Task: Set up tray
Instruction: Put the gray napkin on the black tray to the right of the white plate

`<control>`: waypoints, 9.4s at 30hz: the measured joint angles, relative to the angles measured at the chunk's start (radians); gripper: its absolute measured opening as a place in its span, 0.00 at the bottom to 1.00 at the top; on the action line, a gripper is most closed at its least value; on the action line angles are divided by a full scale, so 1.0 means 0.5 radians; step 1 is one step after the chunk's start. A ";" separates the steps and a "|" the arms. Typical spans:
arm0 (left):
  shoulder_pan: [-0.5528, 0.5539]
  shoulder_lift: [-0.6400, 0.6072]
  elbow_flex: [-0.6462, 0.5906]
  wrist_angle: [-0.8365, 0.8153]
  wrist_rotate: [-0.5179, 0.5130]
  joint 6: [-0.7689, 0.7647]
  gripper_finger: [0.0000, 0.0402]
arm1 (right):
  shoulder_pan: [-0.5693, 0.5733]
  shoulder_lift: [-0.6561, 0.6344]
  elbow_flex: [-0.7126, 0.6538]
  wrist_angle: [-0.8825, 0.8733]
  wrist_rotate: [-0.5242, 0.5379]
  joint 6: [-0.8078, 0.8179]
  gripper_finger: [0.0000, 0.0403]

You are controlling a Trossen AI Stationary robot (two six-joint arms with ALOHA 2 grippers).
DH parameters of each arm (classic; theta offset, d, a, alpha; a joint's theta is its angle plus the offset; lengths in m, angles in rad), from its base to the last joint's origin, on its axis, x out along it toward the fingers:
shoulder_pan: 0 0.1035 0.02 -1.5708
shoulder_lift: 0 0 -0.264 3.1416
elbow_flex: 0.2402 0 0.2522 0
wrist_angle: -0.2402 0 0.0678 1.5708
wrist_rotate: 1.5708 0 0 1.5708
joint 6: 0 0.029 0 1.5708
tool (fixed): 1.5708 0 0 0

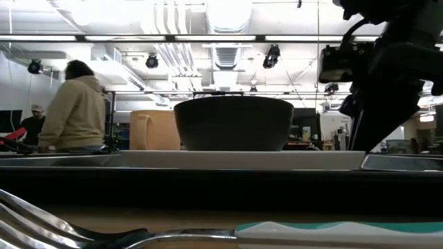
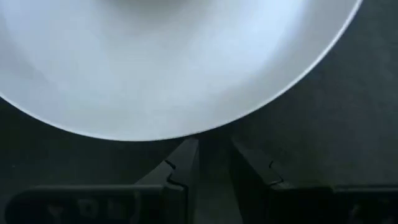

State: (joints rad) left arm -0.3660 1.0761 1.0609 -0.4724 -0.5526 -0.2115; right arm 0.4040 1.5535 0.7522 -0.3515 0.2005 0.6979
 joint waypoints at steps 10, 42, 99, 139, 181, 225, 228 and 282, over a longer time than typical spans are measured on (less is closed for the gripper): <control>0.000 0.037 0.102 -0.131 0.000 0.019 0.26 | 0.007 0.129 0.122 0.044 -0.001 -0.062 0.19; -1.001 -0.010 -0.388 -0.543 -0.437 -2.253 0.26 | 0.383 -0.423 0.517 -0.231 0.925 -0.024 0.19; -1.003 0.076 -1.137 -0.526 0.881 -2.061 0.30 | 0.383 -0.421 0.364 -0.213 0.961 -0.034 0.19; -0.833 0.128 -0.468 -1.233 0.946 -1.941 0.00 | 0.364 -0.421 0.364 -0.212 0.967 -0.112 0.19; -0.730 0.126 -0.703 -1.267 0.657 -1.990 0.18 | 0.344 -0.422 0.380 -0.205 0.855 -0.154 0.19; -0.864 0.857 -0.819 -0.657 1.155 -2.295 0.28 | 0.344 -0.422 0.377 -0.222 0.841 -0.230 0.19; -0.857 0.853 -0.859 -0.639 1.142 -2.269 0.28 | 0.344 -0.422 0.377 -0.221 0.842 -0.243 0.19; -0.339 -0.343 -0.949 -1.363 0.111 -2.266 0.28 | 0.344 -0.422 0.384 -0.170 0.843 -0.370 0.19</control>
State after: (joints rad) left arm -0.5353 0.9047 0.5865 -1.1538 -0.4969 -1.3445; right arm 0.5758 1.3422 0.9440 -0.4362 0.6220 0.5130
